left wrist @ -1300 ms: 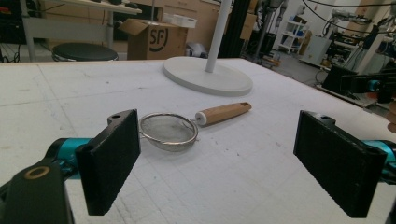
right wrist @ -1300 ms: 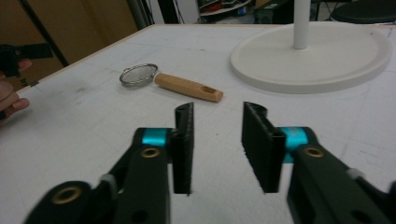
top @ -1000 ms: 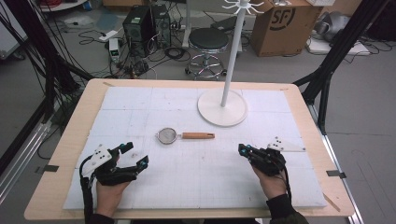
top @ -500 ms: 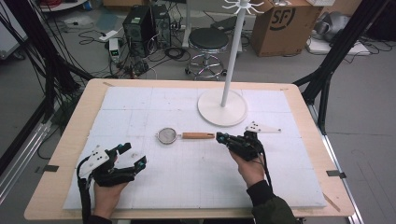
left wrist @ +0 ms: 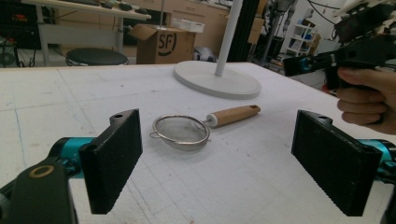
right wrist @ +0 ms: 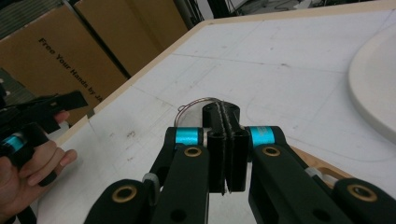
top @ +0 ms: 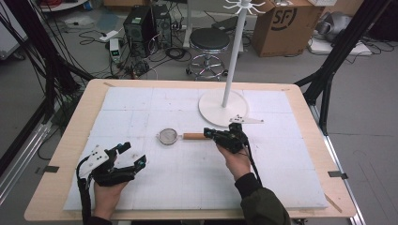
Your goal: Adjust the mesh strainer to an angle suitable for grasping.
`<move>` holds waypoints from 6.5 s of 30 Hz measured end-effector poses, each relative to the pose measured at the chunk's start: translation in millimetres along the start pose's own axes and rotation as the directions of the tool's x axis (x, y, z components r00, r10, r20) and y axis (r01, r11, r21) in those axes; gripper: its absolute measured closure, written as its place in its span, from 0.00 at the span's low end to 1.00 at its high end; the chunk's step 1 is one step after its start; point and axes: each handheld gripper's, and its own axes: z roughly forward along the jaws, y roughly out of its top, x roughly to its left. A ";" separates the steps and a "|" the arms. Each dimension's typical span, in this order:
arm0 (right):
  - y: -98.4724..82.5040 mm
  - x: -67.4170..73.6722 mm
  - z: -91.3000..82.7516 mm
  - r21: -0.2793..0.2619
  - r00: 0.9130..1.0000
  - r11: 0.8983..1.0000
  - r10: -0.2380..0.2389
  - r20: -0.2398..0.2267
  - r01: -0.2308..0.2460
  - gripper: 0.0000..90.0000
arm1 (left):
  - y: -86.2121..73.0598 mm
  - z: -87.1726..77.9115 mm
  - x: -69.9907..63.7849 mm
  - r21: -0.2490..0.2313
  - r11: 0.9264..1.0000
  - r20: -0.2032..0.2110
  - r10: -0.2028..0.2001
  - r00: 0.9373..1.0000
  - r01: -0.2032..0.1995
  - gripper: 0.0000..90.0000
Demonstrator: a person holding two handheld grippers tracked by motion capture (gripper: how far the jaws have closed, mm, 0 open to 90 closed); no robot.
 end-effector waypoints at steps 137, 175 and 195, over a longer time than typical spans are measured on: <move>-35.4 -39.5 16.8 0.180 0.946 0.938 0.263 0.190 -0.297 1.00 | -1.5 -4.2 -8.7 0.008 1.000 0.021 0.016 1.000 -0.016 0.18; -45.2 -29.3 -67.0 0.058 0.983 0.988 0.133 0.128 -0.141 0.29 | -3.2 6.7 -3.0 0.043 0.999 0.024 0.030 0.999 -0.031 0.18; -55.6 -25.1 -141.3 -0.109 0.991 0.993 0.056 0.119 -0.043 0.24 | -4.5 15.3 -4.3 0.063 0.997 0.047 0.033 0.998 -0.036 0.18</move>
